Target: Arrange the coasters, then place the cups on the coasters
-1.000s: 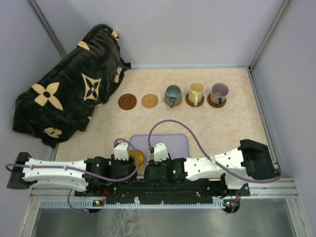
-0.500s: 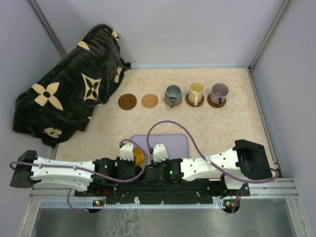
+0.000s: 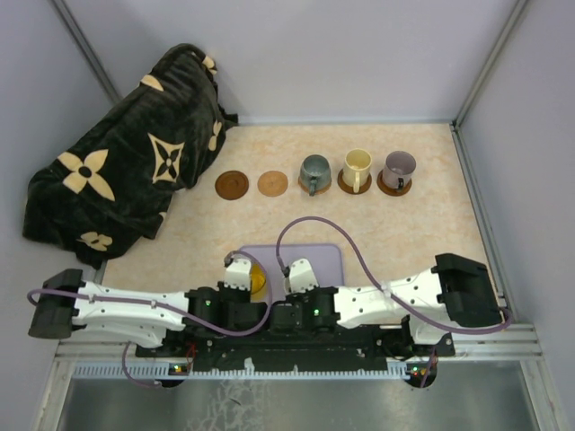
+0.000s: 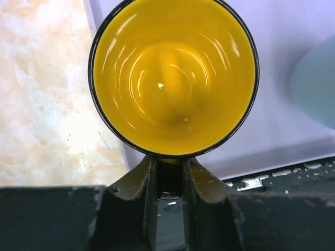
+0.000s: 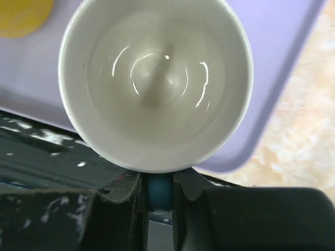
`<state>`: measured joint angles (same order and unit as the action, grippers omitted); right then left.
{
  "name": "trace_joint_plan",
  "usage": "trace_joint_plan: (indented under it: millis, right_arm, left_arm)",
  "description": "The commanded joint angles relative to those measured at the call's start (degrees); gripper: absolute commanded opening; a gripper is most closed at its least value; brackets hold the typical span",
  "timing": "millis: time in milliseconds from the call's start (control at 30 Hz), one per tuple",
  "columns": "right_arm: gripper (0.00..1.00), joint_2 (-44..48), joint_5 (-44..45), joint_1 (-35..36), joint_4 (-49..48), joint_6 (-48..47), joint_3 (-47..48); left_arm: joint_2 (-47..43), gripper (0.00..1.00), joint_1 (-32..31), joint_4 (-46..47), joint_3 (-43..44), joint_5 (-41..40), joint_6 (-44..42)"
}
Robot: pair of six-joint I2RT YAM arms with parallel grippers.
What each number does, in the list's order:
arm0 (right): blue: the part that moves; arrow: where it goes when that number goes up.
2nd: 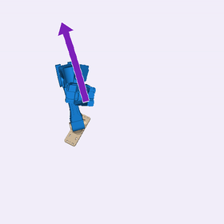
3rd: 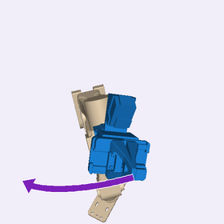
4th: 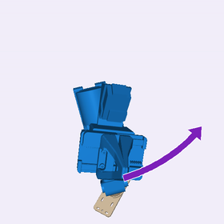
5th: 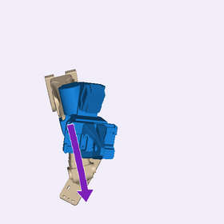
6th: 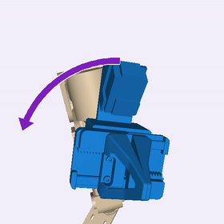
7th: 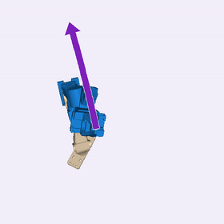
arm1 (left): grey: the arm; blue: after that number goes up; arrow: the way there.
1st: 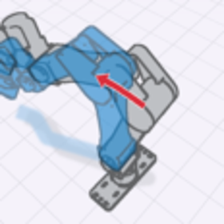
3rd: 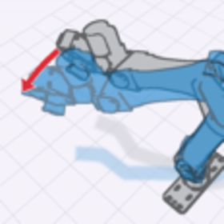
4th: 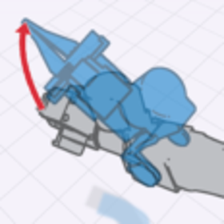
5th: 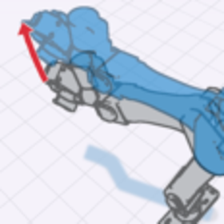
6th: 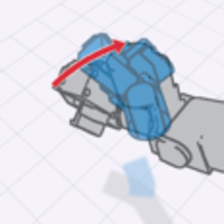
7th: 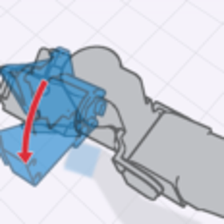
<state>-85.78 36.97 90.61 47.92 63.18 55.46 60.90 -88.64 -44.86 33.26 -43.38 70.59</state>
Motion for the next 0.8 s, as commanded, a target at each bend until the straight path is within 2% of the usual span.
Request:
trace_joint_plan:
  millis: [0, 133, 300, 433, 600, 767]
  right_arm:
    - [0.00, 2.1, 9.2, -0.3, -1.4, 2.8, 2.3]
    - [0.00, 5.7, 14.4, -0.3, 4.1, 6.7, 2.7]
    - [0.00, 11.0, 18.5, -0.3, 12.8, 14.3, 1.9]
    - [0.00, 15.0, 20.0, -0.7, 16.6, 17.2, 1.2]
    - [0.00, 18.4, 21.1, -2.7, 18.1, 17.2, 1.2]
    - [0.00, 20.7, 21.4, -7.9, 14.6, 11.0, 1.2]
  left_arm:
    - [7.2, 0.00, -0.2, 6.6, 8.3, -6.4, -6.2]
    - [9.3, 0.00, 0.8, 16.7, 9.8, -5.6, -17.1]
    - [7.1, 0.00, 5.3, 31.6, 5.5, 1.5, -27.1]
    - [6.6, 0.00, 8.3, 34.1, 5.2, 3.1, -30.2]
    - [4.9, 0.00, 15.1, 37.6, 4.6, 5.4, -35.9]
    - [3.6, 0.00, 25.2, 40.2, 3.7, 9.3, -41.6]
